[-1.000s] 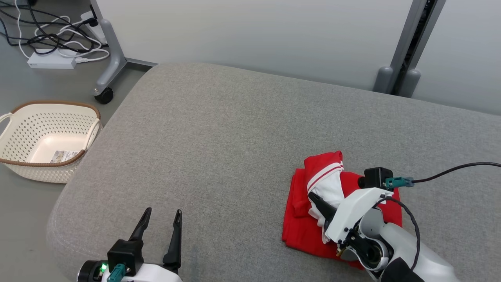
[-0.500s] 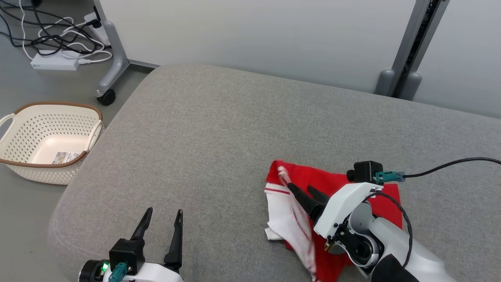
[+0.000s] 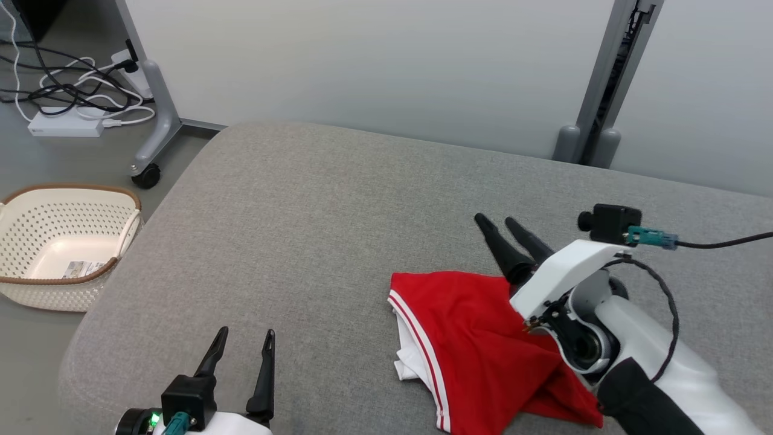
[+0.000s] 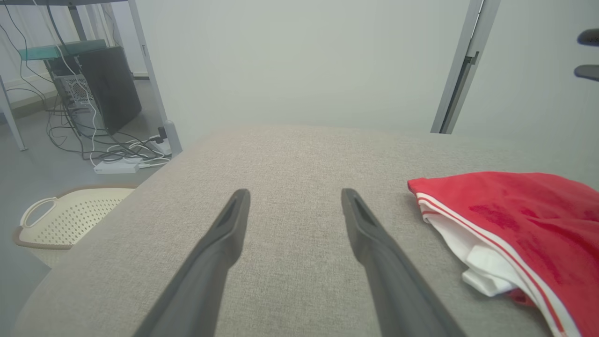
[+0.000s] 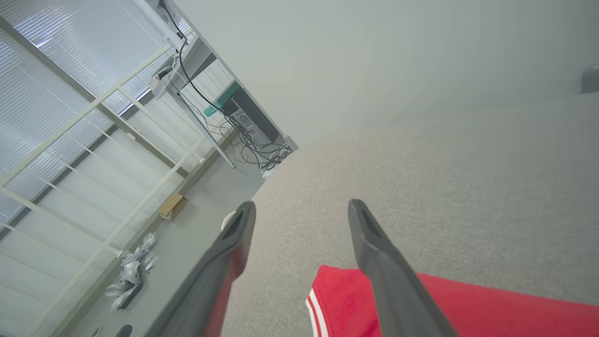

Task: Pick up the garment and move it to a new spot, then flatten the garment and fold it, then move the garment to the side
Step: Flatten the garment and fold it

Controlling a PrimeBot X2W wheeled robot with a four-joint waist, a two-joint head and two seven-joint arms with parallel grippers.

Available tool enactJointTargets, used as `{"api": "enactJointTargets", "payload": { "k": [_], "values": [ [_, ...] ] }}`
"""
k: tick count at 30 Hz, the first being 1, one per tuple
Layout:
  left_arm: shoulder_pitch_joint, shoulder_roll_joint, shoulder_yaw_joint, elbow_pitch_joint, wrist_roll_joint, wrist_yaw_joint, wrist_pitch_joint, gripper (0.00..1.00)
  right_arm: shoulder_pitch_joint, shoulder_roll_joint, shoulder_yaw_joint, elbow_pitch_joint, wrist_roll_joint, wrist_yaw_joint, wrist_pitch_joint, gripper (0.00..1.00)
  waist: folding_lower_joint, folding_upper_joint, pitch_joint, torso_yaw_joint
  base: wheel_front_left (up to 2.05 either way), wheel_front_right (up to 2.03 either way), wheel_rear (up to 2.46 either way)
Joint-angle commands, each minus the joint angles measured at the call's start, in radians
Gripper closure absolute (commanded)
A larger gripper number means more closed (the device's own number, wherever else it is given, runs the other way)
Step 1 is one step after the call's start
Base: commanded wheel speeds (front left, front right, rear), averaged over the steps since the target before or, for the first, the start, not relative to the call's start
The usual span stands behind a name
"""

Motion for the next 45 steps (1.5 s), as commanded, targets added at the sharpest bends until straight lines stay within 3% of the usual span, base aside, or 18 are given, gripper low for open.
{"api": "enactJointTargets", "payload": {
  "k": [1,13,19,23,30,35,45],
  "values": [
    [0.003,0.004,0.005,-0.005,0.007,-0.006,-0.002,0.0,-0.009,-0.015,-0.004,-0.004,-0.015,0.0,-0.014,0.0,0.0,-0.0001,-0.001,-0.009,0.0,0.0,0.0],
    [-0.014,0.004,0.016,-0.047,-0.004,-0.006,-0.002,0.0,0.066,-0.179,-0.089,-0.026,-0.211,0.0,-0.148,0.0,0.0,-0.0001,0.01,-0.104,0.0,0.0,0.0],
    [-0.021,0.004,0.011,-0.062,-0.018,0.001,-0.002,0.0,0.181,-0.21,-0.19,-0.055,-0.292,0.0,-0.16,0.0,0.0,-0.0001,0.02,-0.141,0.0,0.0,0.0],
    [-0.014,0.004,0.006,-0.067,-0.025,0.001,-0.002,0.0,0.274,-0.202,-0.294,-0.107,-0.403,0.0,-0.161,0.0,0.0,-0.0001,0.021,-0.159,0.0,0.0,0.0],
    [-0.007,0.004,-0.007,-0.063,-0.036,-0.003,-0.002,0.0,0.447,-0.112,-0.454,-0.202,-0.545,0.0,-0.16,0.0,0.0,-0.0001,0.024,-0.178,0.0,0.0,0.0],
    [-0.011,0.004,-0.011,-0.06,-0.039,-0.005,-0.002,0.0,0.491,-0.076,-0.476,-0.231,-0.601,0.0,-0.161,0.0,0.0,-0.0001,0.03,-0.185,0.0,0.0,0.0],
    [-0.021,0.004,-0.013,-0.05,-0.03,-0.01,-0.002,0.0,0.48,-0.076,-0.472,-0.228,-0.62,0.0,-0.161,0.0,0.0,-0.0001,0.032,-0.172,0.0,0.0,0.0]
  ]
}}
